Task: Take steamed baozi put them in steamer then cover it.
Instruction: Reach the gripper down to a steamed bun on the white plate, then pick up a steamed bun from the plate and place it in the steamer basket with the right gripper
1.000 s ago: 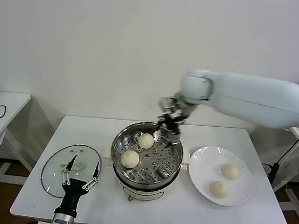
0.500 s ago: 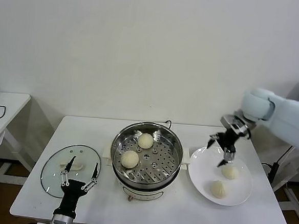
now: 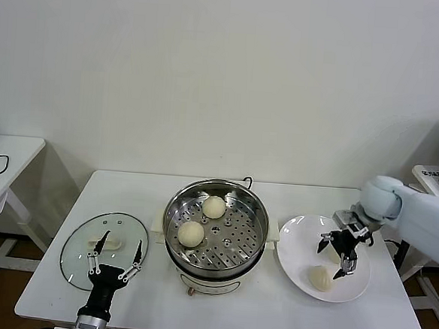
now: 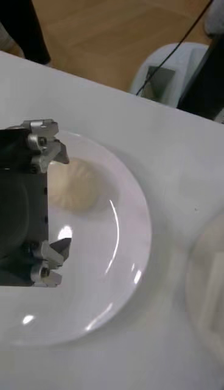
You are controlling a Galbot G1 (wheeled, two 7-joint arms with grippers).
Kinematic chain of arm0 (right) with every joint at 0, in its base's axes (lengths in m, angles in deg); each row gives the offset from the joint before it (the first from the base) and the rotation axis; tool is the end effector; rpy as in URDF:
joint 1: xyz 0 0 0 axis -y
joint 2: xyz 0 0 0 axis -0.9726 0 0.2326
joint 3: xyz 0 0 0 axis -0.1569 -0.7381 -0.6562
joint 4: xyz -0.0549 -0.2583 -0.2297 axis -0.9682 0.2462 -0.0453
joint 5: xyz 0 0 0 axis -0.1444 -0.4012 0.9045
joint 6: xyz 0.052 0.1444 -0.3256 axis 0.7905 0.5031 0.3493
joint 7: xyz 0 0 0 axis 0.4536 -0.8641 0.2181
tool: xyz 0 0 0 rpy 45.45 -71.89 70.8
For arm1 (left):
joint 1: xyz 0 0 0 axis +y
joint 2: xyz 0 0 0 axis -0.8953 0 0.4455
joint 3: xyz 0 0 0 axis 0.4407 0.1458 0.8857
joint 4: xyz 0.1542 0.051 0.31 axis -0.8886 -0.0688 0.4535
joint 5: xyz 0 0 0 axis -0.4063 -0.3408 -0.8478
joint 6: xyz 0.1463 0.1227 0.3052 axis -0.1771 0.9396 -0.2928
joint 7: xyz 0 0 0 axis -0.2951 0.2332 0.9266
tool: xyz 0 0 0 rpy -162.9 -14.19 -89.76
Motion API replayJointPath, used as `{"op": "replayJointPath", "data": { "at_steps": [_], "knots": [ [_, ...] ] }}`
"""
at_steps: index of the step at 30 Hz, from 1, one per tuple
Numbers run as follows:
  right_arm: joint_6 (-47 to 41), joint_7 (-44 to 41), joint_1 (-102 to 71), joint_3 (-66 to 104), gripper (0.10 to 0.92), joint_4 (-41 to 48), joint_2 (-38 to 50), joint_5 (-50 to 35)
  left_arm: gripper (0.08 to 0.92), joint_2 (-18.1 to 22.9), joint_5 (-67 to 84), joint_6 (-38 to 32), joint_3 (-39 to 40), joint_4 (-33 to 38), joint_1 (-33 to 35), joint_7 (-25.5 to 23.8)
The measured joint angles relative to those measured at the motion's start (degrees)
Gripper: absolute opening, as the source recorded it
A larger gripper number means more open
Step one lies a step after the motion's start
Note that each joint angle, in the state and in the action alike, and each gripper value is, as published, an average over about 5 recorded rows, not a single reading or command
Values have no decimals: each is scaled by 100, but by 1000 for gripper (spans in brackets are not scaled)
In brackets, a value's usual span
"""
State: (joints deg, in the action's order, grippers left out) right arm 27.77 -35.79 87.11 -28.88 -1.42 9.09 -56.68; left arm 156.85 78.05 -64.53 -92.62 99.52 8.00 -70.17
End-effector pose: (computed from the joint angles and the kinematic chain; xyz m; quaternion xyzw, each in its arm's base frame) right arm 0.4965 -0.1779 -0.1928 0.6211 -0.4511 0.4975 0.4041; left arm 0.1551 0.0484 -0.3674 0.0259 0.9834 0.1744 0.0433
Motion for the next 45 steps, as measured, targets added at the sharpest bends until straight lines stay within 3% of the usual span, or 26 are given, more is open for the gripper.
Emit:
{"op": "replayJointPath", "data": {
  "at_steps": [17,31,45],
  "knots": [
    [-57,359,-570,210,816,88,-83,297,823,-2,0,-1,-39,-35,-4,11],
    [-58,462,-529,185,618,-71,22,352,823,-9,2,6,-33,-37,-20,14],
    [539,161,1360,-599,640,-403,-403,-235,823,-63,12,13,28,25,-26,21]
  ]
}}
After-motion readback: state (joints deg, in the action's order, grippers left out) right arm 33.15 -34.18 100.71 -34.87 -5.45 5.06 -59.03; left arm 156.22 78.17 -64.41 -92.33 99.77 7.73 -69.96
